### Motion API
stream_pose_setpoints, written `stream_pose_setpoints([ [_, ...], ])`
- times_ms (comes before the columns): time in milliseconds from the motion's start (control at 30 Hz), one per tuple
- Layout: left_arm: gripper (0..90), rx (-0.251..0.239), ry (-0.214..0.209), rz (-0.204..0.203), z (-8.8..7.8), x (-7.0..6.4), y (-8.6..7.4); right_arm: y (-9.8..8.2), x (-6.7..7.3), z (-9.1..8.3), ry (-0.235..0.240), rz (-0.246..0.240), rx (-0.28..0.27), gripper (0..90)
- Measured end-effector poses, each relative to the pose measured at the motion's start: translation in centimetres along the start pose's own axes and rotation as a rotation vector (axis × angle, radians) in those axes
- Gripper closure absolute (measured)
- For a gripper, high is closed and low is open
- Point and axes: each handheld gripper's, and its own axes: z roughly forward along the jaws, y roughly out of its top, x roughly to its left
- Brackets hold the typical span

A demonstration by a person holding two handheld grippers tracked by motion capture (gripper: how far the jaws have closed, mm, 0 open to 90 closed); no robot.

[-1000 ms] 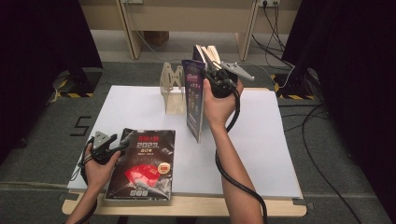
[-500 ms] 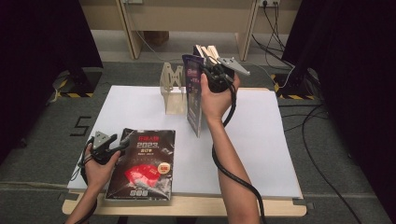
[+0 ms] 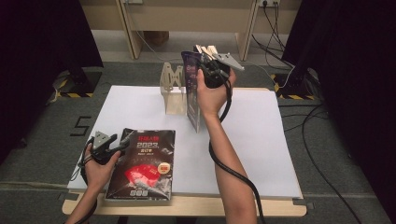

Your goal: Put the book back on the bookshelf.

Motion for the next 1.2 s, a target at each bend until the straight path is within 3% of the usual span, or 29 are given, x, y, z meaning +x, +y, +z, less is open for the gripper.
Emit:
stream_pose_setpoints([
  [1200,37.5,-0.006,-0.002,-0.002,0.0,0.0,0.0,-0.4,1.0,5.1,-0.061,-0.067,-0.005,83.5],
])
